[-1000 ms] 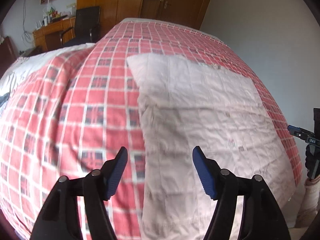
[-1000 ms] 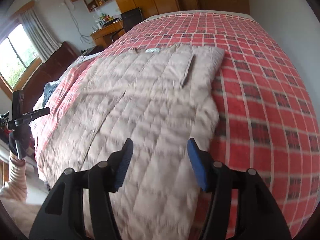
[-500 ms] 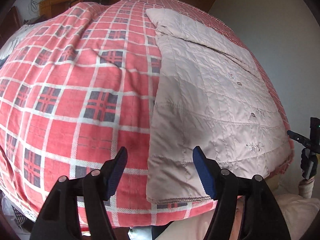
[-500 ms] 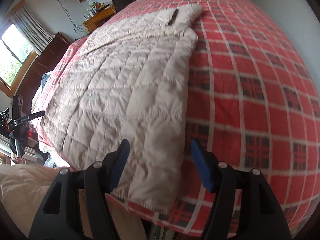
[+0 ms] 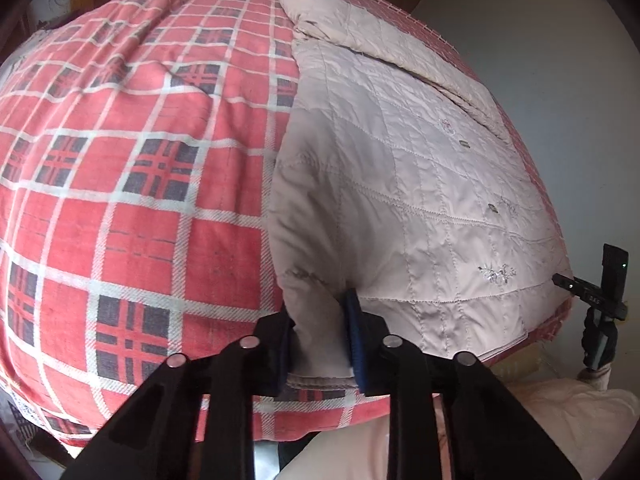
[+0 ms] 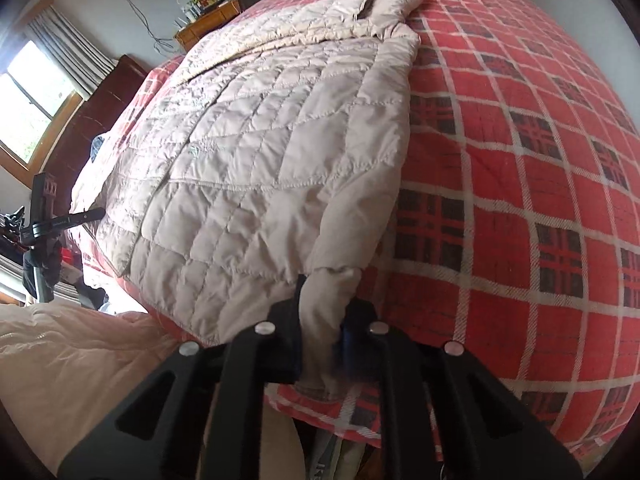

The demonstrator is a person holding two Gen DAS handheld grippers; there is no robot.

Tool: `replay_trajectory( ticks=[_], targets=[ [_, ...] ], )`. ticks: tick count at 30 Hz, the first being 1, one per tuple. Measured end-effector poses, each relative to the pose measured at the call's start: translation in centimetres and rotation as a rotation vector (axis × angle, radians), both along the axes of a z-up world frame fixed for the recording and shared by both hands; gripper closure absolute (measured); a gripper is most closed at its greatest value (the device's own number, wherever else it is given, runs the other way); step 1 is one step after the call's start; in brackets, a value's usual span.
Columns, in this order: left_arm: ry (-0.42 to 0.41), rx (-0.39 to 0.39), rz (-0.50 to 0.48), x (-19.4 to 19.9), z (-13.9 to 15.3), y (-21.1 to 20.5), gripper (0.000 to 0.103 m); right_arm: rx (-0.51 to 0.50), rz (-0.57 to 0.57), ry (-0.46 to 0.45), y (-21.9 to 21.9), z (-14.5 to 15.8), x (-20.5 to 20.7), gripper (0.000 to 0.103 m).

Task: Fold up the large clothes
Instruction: 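Lift the hem with both grippers and fold it toward the collar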

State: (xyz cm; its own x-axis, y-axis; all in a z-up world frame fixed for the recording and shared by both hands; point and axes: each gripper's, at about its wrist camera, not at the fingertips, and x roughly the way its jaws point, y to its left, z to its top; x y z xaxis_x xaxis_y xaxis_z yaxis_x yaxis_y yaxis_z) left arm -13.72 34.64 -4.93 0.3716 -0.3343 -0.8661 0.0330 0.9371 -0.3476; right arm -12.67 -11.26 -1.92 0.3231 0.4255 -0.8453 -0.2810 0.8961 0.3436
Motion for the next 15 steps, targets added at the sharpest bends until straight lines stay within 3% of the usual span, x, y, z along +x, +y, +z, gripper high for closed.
replay_trajectory(
  ticks=[5, 15],
  targets=[
    [-0.047, -0.067, 0.013, 0.1, 1.2, 0.4, 0.093, 0.066, -0.019, -0.043, -0.6, 2.0, 0.1, 0.093],
    [-0.248, -0.151, -0.038, 1.4, 7.9, -0.5, 0.093, 0.151, -0.026, -0.198, -1.3, 8.1, 2.4, 0.093]
  ],
)
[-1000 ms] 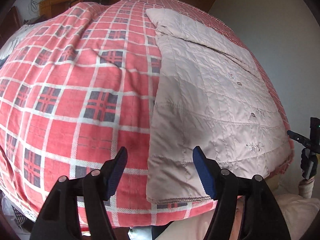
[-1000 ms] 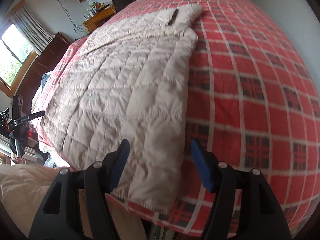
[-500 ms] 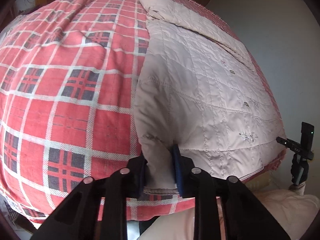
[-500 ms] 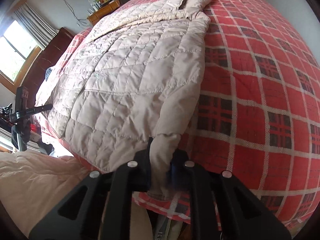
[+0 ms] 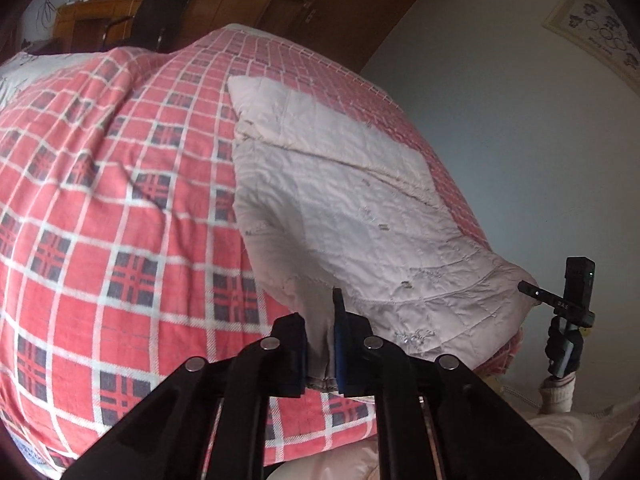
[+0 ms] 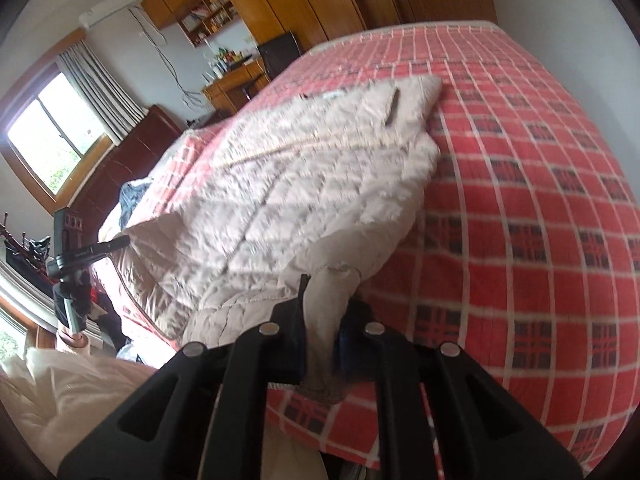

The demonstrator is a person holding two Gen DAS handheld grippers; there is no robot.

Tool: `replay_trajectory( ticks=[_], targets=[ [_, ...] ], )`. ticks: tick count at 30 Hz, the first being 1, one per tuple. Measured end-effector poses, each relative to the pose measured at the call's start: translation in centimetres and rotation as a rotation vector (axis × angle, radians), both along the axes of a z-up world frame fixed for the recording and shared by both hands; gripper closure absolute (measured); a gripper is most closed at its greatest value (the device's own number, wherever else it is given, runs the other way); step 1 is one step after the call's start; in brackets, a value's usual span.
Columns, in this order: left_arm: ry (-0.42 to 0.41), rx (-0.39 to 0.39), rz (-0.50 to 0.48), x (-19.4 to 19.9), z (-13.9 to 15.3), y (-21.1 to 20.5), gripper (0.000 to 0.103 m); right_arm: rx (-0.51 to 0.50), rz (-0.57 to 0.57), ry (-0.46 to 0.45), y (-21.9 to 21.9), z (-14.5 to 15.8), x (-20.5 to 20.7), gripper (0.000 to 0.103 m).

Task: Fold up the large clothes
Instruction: 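Lift the hem with both grippers and fold it toward the collar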

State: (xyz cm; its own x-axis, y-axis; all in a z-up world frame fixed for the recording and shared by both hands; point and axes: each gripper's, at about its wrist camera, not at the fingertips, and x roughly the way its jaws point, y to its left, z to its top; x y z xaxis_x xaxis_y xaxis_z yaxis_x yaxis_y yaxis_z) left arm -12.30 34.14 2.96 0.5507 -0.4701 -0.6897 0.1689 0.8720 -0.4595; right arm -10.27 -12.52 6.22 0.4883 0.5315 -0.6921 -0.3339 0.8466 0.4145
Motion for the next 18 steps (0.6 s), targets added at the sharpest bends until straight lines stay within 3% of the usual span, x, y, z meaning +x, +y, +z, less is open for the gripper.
replay_trajectory(
  ticks=[6, 10, 18],
  targets=[
    [-0.086, -0.024, -0.035, 4.8, 3.8, -0.4, 0.093, 0.030, 0.002, -0.060, 0.3, 3.9, 5.3, 0.093],
    [-0.135, -0.015, -0.029, 9.7, 5.9, -0.3, 0.093, 0.039, -0.022, -0.045, 0.2, 5.3, 10.0, 0.093],
    [-0.119, -0.037, 0.023, 19.6, 5.2, 1.1, 0.093, 0.080, -0.104, 0.054, -1.1, 3.9, 20.2, 0.093]
  ],
)
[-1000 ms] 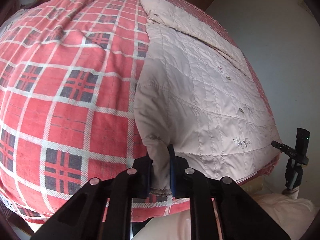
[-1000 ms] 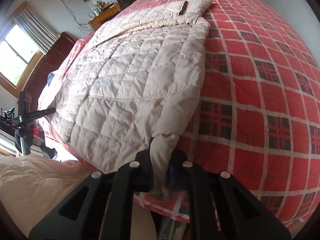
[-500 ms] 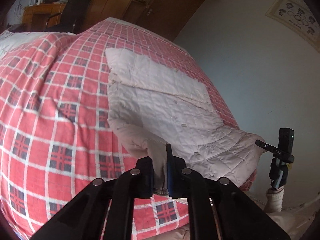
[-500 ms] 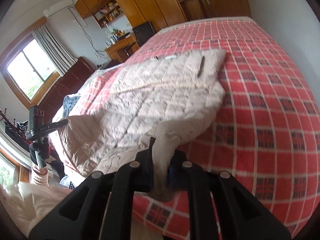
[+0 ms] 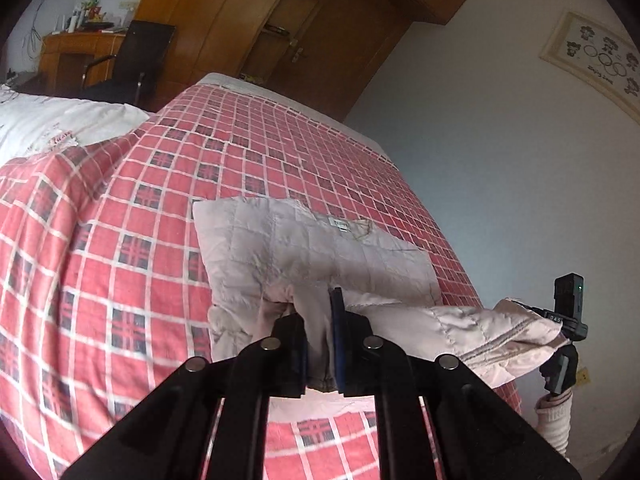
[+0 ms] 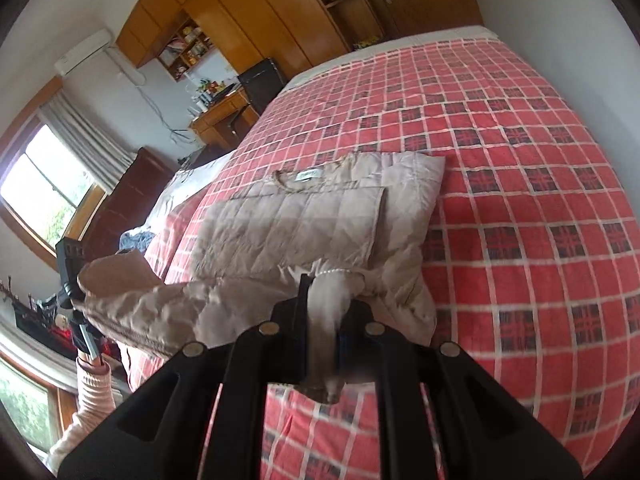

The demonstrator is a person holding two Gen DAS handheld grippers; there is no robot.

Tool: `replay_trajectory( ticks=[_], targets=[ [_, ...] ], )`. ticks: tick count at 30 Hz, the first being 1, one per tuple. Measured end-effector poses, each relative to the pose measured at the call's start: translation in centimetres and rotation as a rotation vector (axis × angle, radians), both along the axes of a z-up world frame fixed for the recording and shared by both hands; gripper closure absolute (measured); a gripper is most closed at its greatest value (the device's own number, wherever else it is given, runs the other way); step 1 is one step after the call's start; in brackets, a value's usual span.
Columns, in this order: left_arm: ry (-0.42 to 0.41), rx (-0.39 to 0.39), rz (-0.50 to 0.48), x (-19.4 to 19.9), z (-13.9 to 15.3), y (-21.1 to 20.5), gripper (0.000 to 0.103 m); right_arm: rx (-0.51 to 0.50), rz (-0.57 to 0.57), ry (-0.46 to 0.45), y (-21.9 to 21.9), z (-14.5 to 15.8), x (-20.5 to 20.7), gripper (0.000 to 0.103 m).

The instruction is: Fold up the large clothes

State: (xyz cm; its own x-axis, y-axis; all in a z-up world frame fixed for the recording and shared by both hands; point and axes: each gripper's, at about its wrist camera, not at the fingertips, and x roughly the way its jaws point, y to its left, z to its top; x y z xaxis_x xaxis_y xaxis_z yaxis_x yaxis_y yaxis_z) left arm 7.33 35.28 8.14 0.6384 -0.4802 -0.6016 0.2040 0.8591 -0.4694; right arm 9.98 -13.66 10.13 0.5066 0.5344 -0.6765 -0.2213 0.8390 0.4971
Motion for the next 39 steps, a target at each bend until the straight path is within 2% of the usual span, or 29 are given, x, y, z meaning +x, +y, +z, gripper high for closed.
replay_trajectory(
  ticks=[6, 11, 18, 22, 24, 27, 28, 29, 32, 33, 37, 39],
  targets=[
    [0.085, -0.019, 0.047, 7.5, -3.2, 0.7, 0.093, 0.027, -0.055, 0.089, -0.8, -2.9, 6.2, 0.093],
    [0.163, -0.050, 0.085, 11.8, -6.2, 1.6, 0.093, 0.053, -0.103, 0.156, -1.4, -5.2, 10.1, 0.093],
    [0.239, -0.080, 0.098, 15.5, -9.1, 2.1, 0.093, 0.053, -0.130, 0.228, -1.1, -7.8, 13.9, 0.092],
    [0.281, -0.144, 0.080, 16.9, -9.8, 2.8, 0.089, 0.072, -0.131, 0.261, -1.3, -8.3, 14.7, 0.087],
    [0.303, -0.212, 0.068, 17.3, -9.8, 3.4, 0.085, 0.131, -0.135, 0.278, -2.0, -8.4, 14.9, 0.078],
    [0.322, -0.350, 0.042, 17.6, -9.7, 4.6, 0.073, 0.188, -0.130, 0.272, -2.8, -7.9, 14.7, 0.067],
    [0.322, -0.396, 0.037, 17.5, -9.6, 5.1, 0.066, 0.200, -0.132, 0.271, -3.1, -7.8, 14.7, 0.064],
    [0.315, -0.430, 0.038, 17.5, -9.4, 5.6, 0.062, 0.212, -0.135, 0.270, -3.4, -7.7, 14.5, 0.057],
    [0.284, -0.508, 0.050, 17.0, -8.6, 7.3, 0.060, 0.205, -0.168, 0.242, -4.4, -7.1, 14.2, 0.042],
    [0.274, -0.497, 0.065, 16.8, -8.3, 7.8, 0.060, 0.187, -0.176, 0.230, -4.7, -6.9, 13.9, 0.037],
    [0.269, -0.363, 0.102, 15.6, -8.2, 8.2, 0.060, 0.158, -0.162, 0.209, -5.0, -6.9, 12.9, 0.035],
    [0.279, -0.310, 0.097, 15.0, -8.8, 7.7, 0.059, 0.124, -0.160, 0.201, -4.8, -7.2, 12.5, 0.030]
  ],
)
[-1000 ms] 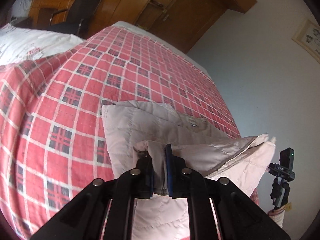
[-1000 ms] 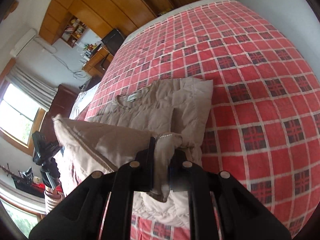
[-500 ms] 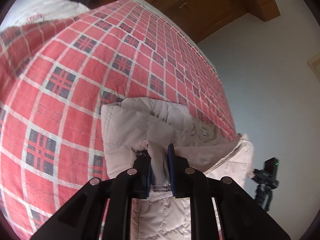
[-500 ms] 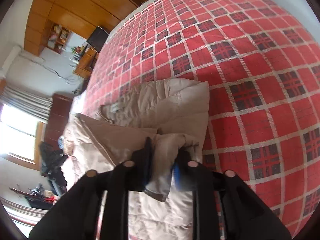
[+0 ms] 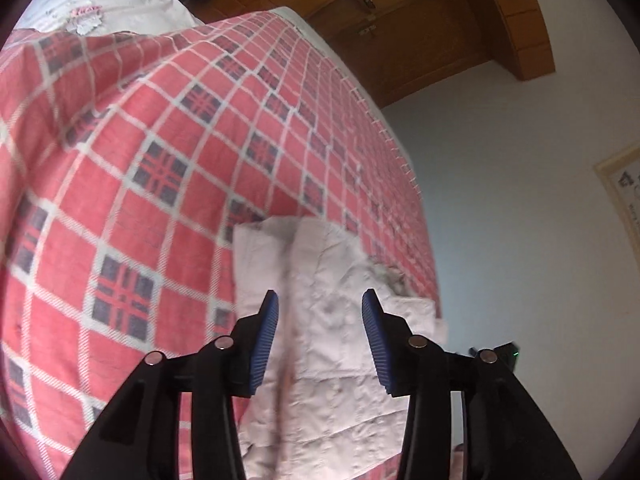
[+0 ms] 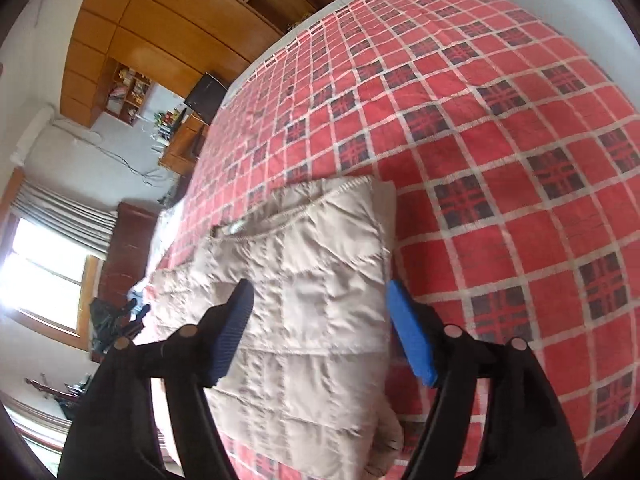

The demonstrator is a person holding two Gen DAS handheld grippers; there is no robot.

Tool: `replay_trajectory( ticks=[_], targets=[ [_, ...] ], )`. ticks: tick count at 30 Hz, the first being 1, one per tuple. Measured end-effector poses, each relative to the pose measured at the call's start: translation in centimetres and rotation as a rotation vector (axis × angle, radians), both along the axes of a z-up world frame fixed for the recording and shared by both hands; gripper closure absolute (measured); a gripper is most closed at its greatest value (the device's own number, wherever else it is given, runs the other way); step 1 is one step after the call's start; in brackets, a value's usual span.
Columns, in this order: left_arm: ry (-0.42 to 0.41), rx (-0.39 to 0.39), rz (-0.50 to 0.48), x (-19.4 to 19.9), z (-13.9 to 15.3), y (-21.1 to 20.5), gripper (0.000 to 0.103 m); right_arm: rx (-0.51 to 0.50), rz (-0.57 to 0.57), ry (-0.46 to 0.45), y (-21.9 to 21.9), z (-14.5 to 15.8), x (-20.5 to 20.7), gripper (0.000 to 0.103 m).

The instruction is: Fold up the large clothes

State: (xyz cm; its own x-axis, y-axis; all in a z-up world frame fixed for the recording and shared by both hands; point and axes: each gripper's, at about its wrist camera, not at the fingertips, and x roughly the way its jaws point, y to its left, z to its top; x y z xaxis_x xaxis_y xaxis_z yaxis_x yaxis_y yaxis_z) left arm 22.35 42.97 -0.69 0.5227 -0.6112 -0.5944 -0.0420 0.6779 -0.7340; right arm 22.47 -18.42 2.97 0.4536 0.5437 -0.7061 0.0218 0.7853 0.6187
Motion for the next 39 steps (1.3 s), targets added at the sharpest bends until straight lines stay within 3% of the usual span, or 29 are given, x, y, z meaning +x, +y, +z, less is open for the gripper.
replay_trajectory(
  ticks=[3, 7, 11, 12, 13, 15, 17, 19, 25, 30, 39],
  targets=[
    [0.000, 0.057, -0.027, -0.5, -1.0, -1.1, 0.054, -0.033, 0.019, 0.027, 0.6, -1.4, -0.1, 0.029],
    [-0.004, 0.195, -0.077, -0.8, -1.8, -3.7, 0.049, -0.065, 0.026, 0.082, 1.9, -3.5, 0.4, 0.030],
    [-0.031, 0.330, -0.059, -0.5, -1.4, -6.0, 0.051, -0.133, 0.035, 0.051, 3.5, -3.6, 0.8, 0.055],
    [-0.040, 0.362, -0.055, -0.4, -1.2, -6.5, 0.056, -0.167, 0.034, 0.034, 3.9, -3.3, 0.7, 0.062],
    [-0.046, 0.410, -0.050, -0.2, -1.0, -7.1, 0.075, -0.199, 0.039, 0.016, 4.3, -2.9, 0.7, 0.068],
    [-0.064, 0.471, -0.060, -0.2, -0.6, -8.2, 0.085, -0.221, 0.053, -0.019, 4.8, -2.1, 0.4, 0.088],
    [-0.100, 0.508, -0.064, -0.5, 0.0, -9.1, 0.096, -0.218, 0.051, -0.056, 4.8, -1.1, -0.1, 0.091],
    [-0.149, 0.510, -0.055, -1.4, 0.9, -9.3, 0.098, -0.212, 0.044, -0.084, 4.6, -0.3, -0.6, 0.093],
    [-0.264, 0.365, 0.052, -2.7, 4.7, -7.7, 0.099, -0.125, 0.003, -0.166, 3.3, 3.1, -0.5, 0.095],
    [-0.312, 0.383, 0.090, -0.3, 6.4, -7.7, 0.099, -0.104, -0.047, -0.175, 2.7, 4.5, 2.3, 0.095],
    [-0.091, 0.361, 0.075, 5.0, -1.1, -6.4, 0.098, -0.143, -0.086, -0.008, 3.2, -1.8, 7.2, 0.095]
  ],
)
